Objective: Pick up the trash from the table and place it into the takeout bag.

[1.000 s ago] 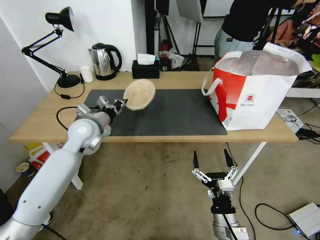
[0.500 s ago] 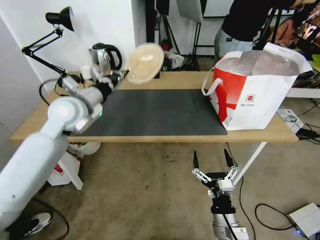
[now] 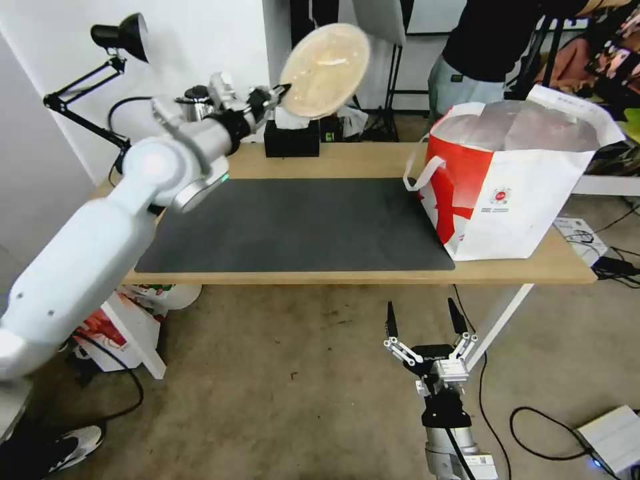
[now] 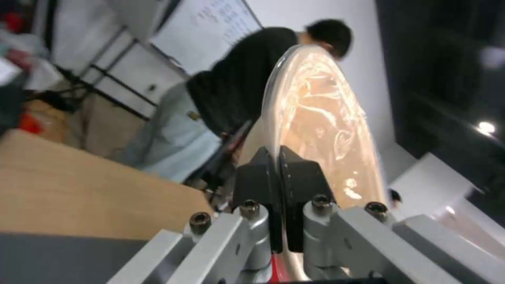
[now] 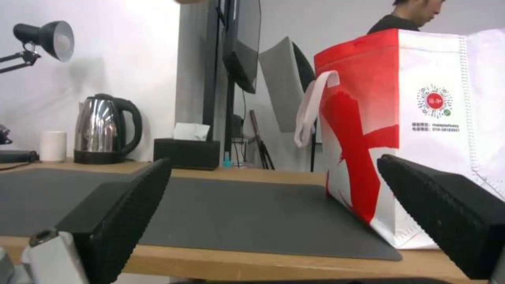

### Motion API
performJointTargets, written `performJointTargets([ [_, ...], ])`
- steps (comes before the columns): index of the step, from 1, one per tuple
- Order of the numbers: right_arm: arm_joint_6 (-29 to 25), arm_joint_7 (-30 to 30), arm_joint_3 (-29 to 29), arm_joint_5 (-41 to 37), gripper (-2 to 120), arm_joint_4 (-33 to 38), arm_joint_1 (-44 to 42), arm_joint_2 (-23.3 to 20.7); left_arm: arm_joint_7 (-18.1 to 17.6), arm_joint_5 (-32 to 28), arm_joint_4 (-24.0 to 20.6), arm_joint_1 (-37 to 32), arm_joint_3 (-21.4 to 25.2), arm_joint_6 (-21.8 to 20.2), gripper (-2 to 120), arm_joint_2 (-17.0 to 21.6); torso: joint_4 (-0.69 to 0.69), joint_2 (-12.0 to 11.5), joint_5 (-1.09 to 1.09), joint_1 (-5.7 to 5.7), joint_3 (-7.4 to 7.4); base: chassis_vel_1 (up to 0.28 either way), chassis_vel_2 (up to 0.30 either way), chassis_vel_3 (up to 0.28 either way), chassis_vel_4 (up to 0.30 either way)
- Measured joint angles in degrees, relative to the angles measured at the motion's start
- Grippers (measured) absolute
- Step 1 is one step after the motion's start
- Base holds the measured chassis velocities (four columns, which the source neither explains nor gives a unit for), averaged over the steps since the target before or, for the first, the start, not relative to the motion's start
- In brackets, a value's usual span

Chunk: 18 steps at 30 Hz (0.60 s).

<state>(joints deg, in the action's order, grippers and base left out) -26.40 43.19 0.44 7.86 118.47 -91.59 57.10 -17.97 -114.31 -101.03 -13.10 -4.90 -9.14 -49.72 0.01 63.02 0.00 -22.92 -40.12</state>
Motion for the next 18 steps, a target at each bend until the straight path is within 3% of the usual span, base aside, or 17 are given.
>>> performJointTargets([
  [3,0.0,0.0,0.0,0.0,100,0.0,0.0,0.0,4.3,0.3,3.7,6.1,-6.4,0.4,0,-2.5,0.00,0.0,-0.01,0.00,0.00,0.000,0.000,0.000,0.000],
  [8,0.0,0.0,0.0,0.0,100,0.0,0.0,0.0,6.1,0.6,7.2,12.6,-10.9,0.9,0,-7.0,0.02,0.0,-0.02,0.00,0.01,0.000,0.000,0.000,0.000],
  [11,0.0,0.0,0.0,0.0,100,0.0,0.0,0.0,8.7,1.5,12.2,17.9,-15.2,1.2,0,-11.6,-0.01,0.0,-0.01,0.00,0.01,0.000,0.000,0.000,0.000],
  [13,0.0,0.0,0.0,0.0,100,0.0,0.0,0.0,9.3,1.7,13.2,18.7,-16.0,1.2,0,-12.4,-0.01,0.0,-0.01,0.00,0.01,0.000,0.000,0.000,0.000],
  [18,0.0,0.0,0.0,0.0,100,0.0,0.0,0.0,13.9,3.5,20.9,22.3,-21.7,1.7,0,-17.5,0.00,0.0,0.00,0.00,0.00,0.000,0.000,0.000,0.000],
])
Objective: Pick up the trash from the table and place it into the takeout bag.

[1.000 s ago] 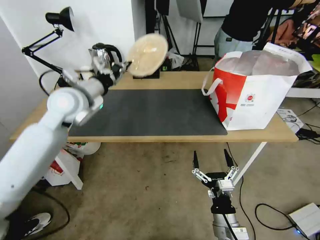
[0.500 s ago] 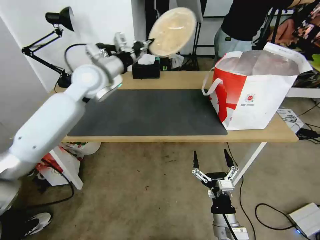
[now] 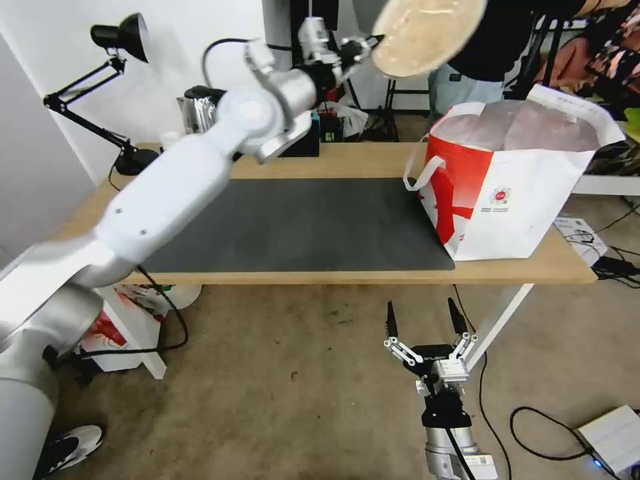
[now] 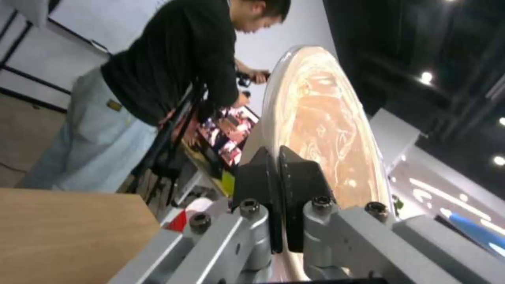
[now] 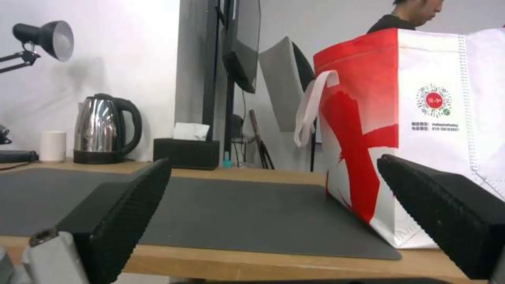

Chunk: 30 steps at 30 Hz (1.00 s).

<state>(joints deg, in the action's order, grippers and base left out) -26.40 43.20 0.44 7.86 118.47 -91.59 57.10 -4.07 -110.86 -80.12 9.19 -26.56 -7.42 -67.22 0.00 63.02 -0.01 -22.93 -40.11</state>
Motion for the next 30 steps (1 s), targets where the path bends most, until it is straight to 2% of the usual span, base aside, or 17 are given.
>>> performJointTargets([
  [4,0.0,0.0,0.0,0.0,100,0.0,0.0,0.0,1.9,1.0,3.1,1.1,-1.6,0.3,0,-3.0,0.00,0.0,0.00,0.00,0.00,0.000,0.000,0.000,0.000],
  [18,0.0,0.0,0.0,0.0,100,0.0,0.0,0.0,2.1,2.7,11.0,4.4,-7.9,1.8,0,-10.8,0.00,0.0,-0.01,0.00,0.01,0.000,0.000,0.000,0.000],
  [25,0.0,0.0,0.0,0.0,100,0.0,0.0,0.0,2.1,2.7,12.1,5.1,-12.0,3.0,0,-11.9,-0.01,0.0,0.00,0.01,0.00,0.000,0.000,0.000,0.000],
  [30,0.0,0.0,0.0,0.0,100,0.0,0.0,0.0,2.5,2.8,13.1,5.3,-13.2,3.2,0,-12.8,-0.01,0.0,0.00,0.01,0.01,0.000,0.000,0.000,0.000],
])
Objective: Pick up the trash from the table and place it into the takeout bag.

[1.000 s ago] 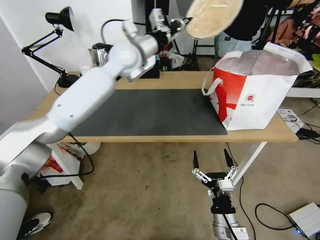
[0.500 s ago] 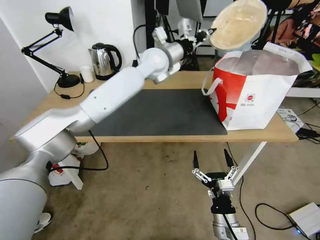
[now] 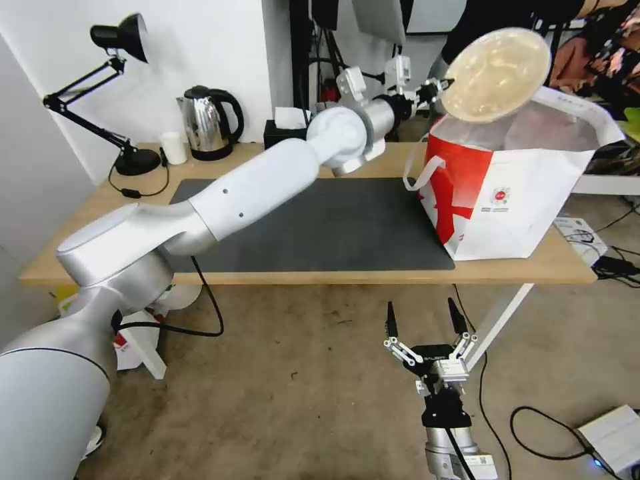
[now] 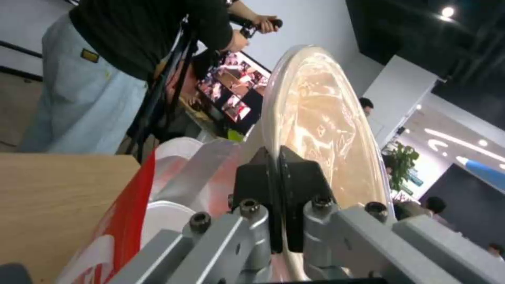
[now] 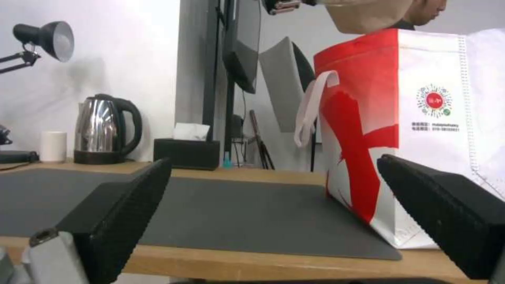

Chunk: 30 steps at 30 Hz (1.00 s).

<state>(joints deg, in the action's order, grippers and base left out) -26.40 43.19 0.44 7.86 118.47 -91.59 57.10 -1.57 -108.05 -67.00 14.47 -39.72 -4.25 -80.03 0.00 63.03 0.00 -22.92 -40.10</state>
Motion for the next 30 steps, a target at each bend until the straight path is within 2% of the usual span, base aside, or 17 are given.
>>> performJointTargets([
  [13,0.0,0.0,0.0,0.0,100,0.0,0.0,0.0,0.8,2.0,4.3,0.5,-3.6,0.2,0,-4.0,0.00,0.0,0.00,0.00,0.00,0.000,0.000,0.000,0.000],
  [30,0.0,0.0,0.0,0.0,100,0.0,0.0,0.0,1.9,5.1,9.1,0.1,-5.8,0.2,0,-7.2,0.00,0.0,0.00,0.00,0.00,0.000,0.000,0.000,0.000],
])
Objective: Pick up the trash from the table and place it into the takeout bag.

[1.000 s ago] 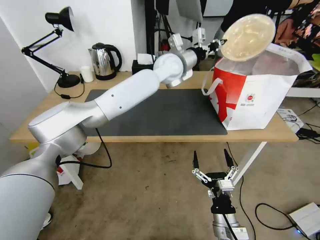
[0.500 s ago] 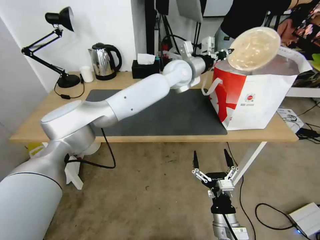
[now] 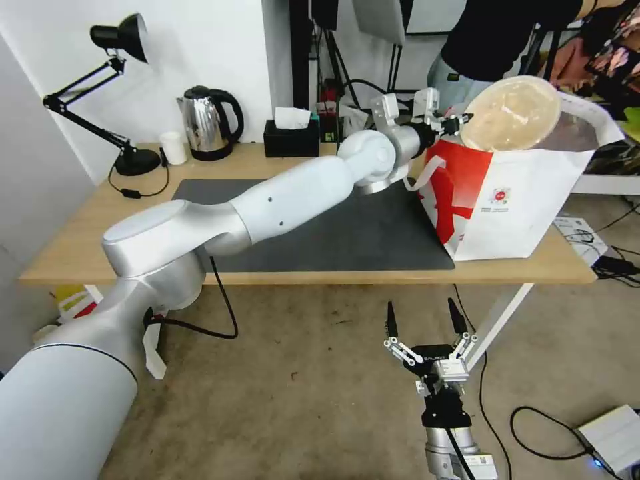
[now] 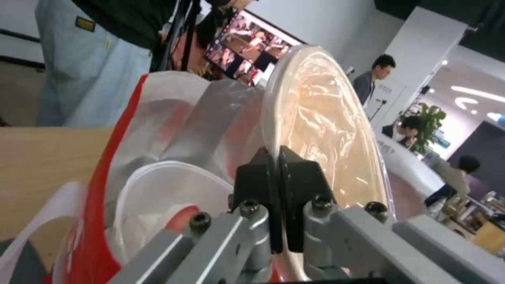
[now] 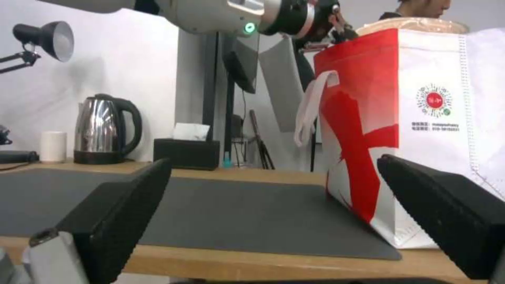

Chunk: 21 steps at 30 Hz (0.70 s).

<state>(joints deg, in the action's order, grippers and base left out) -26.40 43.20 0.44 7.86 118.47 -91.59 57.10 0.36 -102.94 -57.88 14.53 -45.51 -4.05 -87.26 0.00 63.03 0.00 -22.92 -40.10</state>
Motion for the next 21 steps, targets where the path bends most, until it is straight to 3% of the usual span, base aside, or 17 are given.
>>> performJointTargets([
  [15,0.0,0.0,0.0,0.0,100,0.0,0.0,0.0,0.4,1.0,3.2,-0.3,0.2,-0.2,0,-1.1,0.01,0.0,0.00,0.00,0.00,0.000,0.000,0.000,0.000],
  [21,0.0,0.0,0.0,0.0,100,0.0,0.0,0.0,2.0,1.9,2.3,-0.4,-0.9,-1.5,0,-0.3,0.00,0.0,0.01,0.00,0.00,0.000,0.000,0.000,0.000],
])
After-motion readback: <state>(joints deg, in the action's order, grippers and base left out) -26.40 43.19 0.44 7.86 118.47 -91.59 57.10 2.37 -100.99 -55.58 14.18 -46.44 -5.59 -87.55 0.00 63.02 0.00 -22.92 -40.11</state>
